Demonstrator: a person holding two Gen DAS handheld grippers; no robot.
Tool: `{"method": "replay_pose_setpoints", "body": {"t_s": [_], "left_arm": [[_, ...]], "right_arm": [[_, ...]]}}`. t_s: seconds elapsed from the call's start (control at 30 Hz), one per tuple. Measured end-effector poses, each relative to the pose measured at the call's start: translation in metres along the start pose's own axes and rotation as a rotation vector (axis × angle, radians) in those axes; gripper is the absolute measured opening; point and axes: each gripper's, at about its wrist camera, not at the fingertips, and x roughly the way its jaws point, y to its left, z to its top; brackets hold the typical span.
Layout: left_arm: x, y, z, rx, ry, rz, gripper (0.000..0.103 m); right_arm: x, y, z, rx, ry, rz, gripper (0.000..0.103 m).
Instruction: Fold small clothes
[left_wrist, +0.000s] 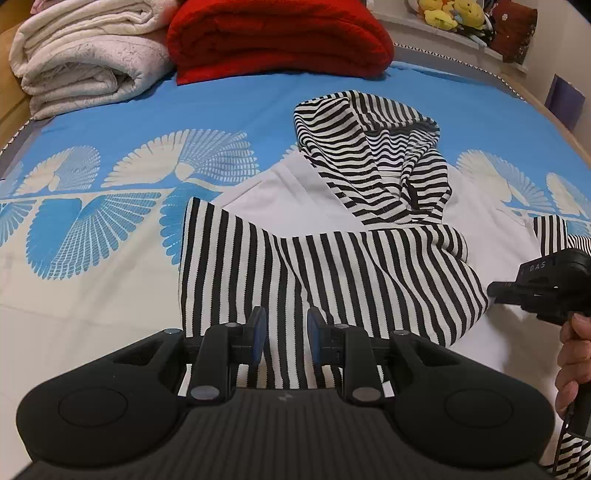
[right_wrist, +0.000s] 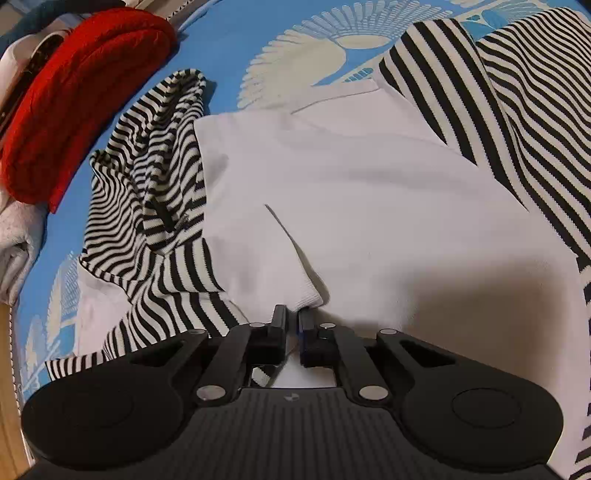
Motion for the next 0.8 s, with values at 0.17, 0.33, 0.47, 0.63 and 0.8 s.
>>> {"method": "replay_pose_setpoints", "body": {"t_s": [0.17,0.33,0.47,0.63,0.8], "left_arm": [[-0.002,0.0,0.001,-0.004,-0.004,-0.006,0.027],[-0.003,0.013,0.007,-0.066,-0.006,-0.026,0.027],[-0.004,0.036,0.013,-0.164,-0.01,-0.039,0.026],[0.007,0.048,0.011,-0.215,0.047,-0.05,0.026],[0.02,0.037,0.0,-0.184,0.12,-0.128,0.026]], "right_arm": [[-0.028,0.012,0.003,-0.041,-0.082,0.061,0.003],[-0.098,0.032,0.004,-0.188,-0.314,0.186,0.003],[-0.11,0.001,0.01,-0.124,-0.322,0.093,0.003],[-0.07,-0.057,0.011,-0.011,-0.15,-0.114,0.003],[-0.073,-0.064,0.022,-0.008,-0.125,-0.092,0.008]]}}
